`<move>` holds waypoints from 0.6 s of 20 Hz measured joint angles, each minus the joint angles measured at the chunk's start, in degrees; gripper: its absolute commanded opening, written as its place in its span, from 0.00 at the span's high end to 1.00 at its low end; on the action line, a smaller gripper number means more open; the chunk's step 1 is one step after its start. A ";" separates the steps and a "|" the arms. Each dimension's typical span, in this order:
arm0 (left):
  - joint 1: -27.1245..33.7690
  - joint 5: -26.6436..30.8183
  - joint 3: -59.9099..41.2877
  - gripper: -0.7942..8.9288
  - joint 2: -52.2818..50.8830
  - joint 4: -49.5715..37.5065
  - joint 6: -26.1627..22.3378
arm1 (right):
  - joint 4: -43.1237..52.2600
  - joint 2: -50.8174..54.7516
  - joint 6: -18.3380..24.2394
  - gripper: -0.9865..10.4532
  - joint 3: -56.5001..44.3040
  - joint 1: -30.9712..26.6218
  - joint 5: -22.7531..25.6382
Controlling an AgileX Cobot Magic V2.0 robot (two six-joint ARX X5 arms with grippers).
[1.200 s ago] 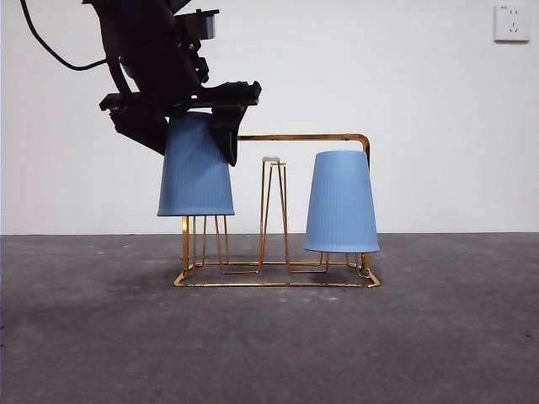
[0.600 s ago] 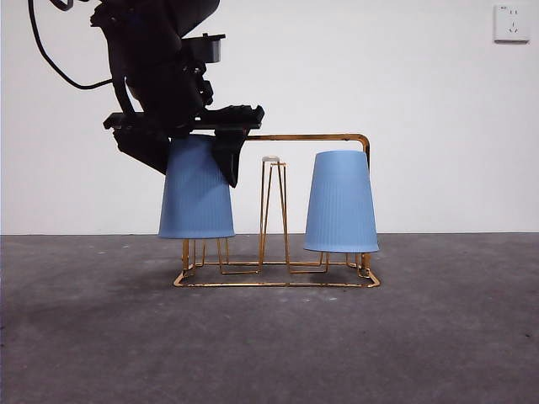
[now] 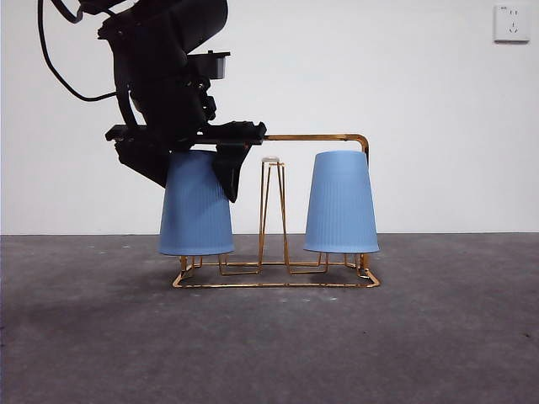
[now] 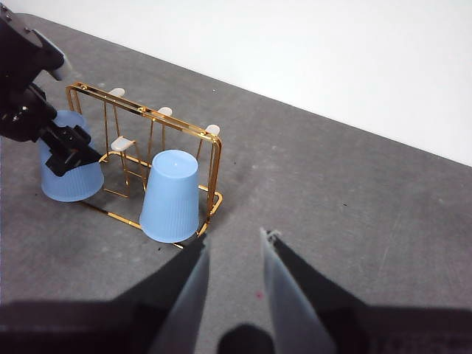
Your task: Pick up cup 1,put cup 1 in the cup rack,pick up cup 2,put cup 2 in the cup rack
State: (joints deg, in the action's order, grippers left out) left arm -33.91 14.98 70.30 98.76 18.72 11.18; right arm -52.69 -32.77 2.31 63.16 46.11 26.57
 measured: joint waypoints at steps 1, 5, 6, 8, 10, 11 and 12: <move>0.00 -0.11 0.17 0.37 0.00 0.63 0.02 | -0.02 0.00 0.00 0.80 0.00 0.00 0.00; 0.04 -3.48 -0.02 0.37 0.52 4.98 0.11 | -0.02 0.00 0.00 0.80 0.00 0.00 0.00; 0.02 -4.13 -0.57 0.37 1.20 5.84 0.24 | -0.02 -0.02 0.00 0.80 0.00 0.00 -0.02; 0.00 -4.52 -0.92 0.37 2.01 6.73 0.44 | -0.02 0.00 0.00 0.80 0.00 0.00 -0.02; 0.00 -4.74 -0.92 0.37 1.95 7.02 0.46 | -0.02 -0.02 0.02 0.80 0.00 0.00 -0.02; 0.00 -4.74 -0.92 0.37 1.95 7.96 0.46 | -0.02 -0.02 0.02 0.80 0.00 0.00 -0.02; 0.00 -4.81 -0.92 0.37 1.95 9.25 0.46 | -0.02 0.00 0.02 0.80 0.00 0.00 -0.02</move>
State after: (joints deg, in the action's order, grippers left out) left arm -33.91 10.17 69.38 100.71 27.97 11.64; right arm -52.71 -32.77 2.33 63.16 46.11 26.55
